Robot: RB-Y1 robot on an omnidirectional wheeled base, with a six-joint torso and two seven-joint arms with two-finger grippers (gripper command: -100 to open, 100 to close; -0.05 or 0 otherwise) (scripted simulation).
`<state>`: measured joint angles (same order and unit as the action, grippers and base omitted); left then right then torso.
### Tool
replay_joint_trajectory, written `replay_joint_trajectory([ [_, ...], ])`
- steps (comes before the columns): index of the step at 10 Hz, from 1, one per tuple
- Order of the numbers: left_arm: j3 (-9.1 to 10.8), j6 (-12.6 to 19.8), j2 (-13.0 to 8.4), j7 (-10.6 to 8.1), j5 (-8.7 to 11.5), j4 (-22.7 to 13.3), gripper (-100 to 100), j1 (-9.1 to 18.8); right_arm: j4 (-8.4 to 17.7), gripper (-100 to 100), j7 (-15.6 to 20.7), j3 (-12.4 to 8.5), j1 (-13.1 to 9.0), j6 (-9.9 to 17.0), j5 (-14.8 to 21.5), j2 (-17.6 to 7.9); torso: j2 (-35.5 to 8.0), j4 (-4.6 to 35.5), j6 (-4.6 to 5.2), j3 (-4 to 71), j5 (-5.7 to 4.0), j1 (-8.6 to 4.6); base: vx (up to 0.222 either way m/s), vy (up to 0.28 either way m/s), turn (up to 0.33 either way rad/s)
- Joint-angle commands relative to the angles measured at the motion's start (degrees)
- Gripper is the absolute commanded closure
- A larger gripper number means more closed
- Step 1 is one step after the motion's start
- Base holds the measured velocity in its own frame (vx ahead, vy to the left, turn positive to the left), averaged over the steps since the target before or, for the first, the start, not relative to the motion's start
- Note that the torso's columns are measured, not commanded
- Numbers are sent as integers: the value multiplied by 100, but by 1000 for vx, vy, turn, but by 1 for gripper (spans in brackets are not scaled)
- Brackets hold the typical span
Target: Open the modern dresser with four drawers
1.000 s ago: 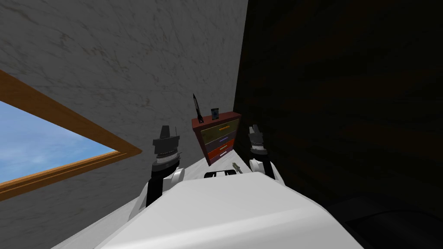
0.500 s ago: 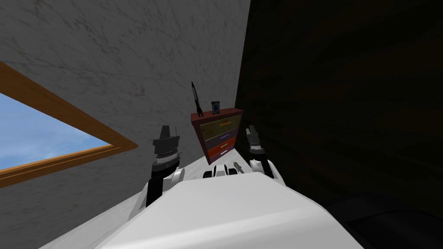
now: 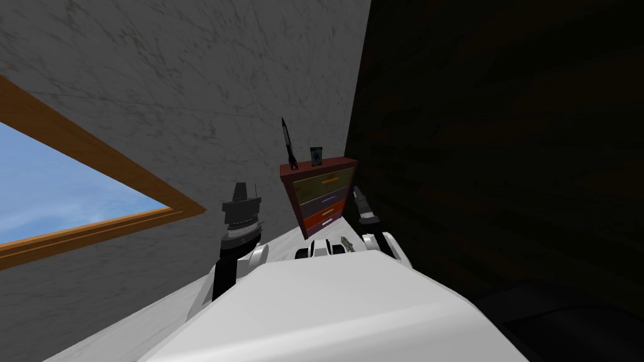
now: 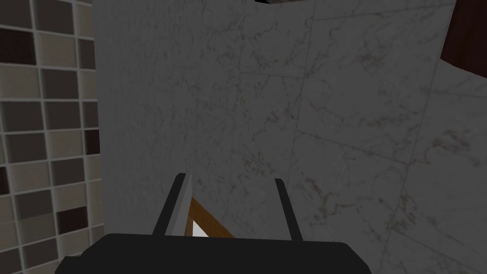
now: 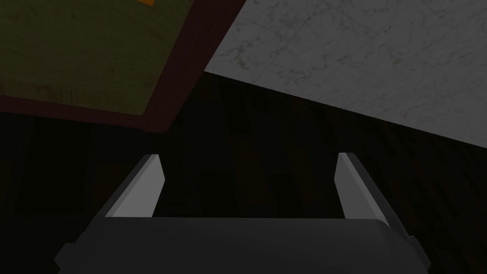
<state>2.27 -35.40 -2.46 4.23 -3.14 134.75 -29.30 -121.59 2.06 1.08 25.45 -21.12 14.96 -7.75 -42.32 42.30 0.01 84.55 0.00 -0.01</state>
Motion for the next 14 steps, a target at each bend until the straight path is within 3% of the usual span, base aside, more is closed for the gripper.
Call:
replay_joint_trajectory([
  [1, 0, 0, 0, 0, 0, 0, 0, 0, 99, -100, 83, 80, 19, 248, 351, -57, 4, -1, -2, 2, -1, 0, 16, 3, 41],
  [2, 0, 0, 0, 0, 0, 0, 0, 0, 226, -100, 158, 144, 9, 472, 579, -104, 4, -1, 0, 2, 0, 0, 17, 7, 76],
  [3, 0, 0, 0, 0, 0, 0, 0, 0, 226, -100, 158, 144, 9, 472, 664, -104, 5, -2, -1, 3, -1, 0, 16, 7, 53],
  [4, 0, 0, 0, 0, 0, 0, 0, 0, 361, -100, 239, 213, -2, 713, 849, -146, 3, -1, 0, 2, 0, 2, 23, 9, 103],
  [5, 0, 0, 0, 0, 0, 0, 0, 0, 361, -100, 239, 213, -2, 713, 999, -146, 6, -2, -2, 3, 0, 4, 20, 7, 41],
  [6, 0, 0, 0, 0, 0, 0, 0, 0, 504, -100, 324, 286, -13, 967, 1193, -181, 4, -1, 0, 3, 0, 0, 22, 8, 74],
  [7, 0, 0, 0, 0, 0, 0, 0, 0, 504, -100, 324, 286, -13, 967, 1353, -181, 6, -2, -2, 3, -1, 0, 21, 4, 56],
  [8, 0, 0, 0, 0, 0, 0, 0, 0, 655, -100, 414, 362, -25, 1231, 1526, -211, 2, -1, 1, 2, 0, -2, 23, 1, 96],
  [9, 0, 0, 0, 0, 0, 0, 0, 0, 655, -100, 414, 362, -25, 1233, 1722, -211, 4, -1, -2, 2, -1, 0, 21, 4, 56],
  [10, 0, 0, 0, 0, 0, 0, 0, 0, 812, -100, 507, 441, -38, 1468, 1891, -235, 2, -1, 1, 2, 0, 0, 24, 10, 112],
  [11, 0, 0, 0, 0, 0, 0, 0, 0, 812, -100, 507, 441, -38, 1511, 2076, -235, 3, -1, -2, 2, 0, 4, 19, 7, 45],
  [12, 0, 0, 0, 0, 0, 0, 0, 0, 977, -100, 603, 523, -52, 1688, 2252, -254, 3, -1, 0, 2, 0, 1, 24, 7, 104],
  [14, 0, 0, 0, 0, 0, 0, 0, 0, 977, -100, 603, 523, -52, 1798, 2506, -254, 3, -1, 1, 2, 0, -1, 18, 3, 19],
])
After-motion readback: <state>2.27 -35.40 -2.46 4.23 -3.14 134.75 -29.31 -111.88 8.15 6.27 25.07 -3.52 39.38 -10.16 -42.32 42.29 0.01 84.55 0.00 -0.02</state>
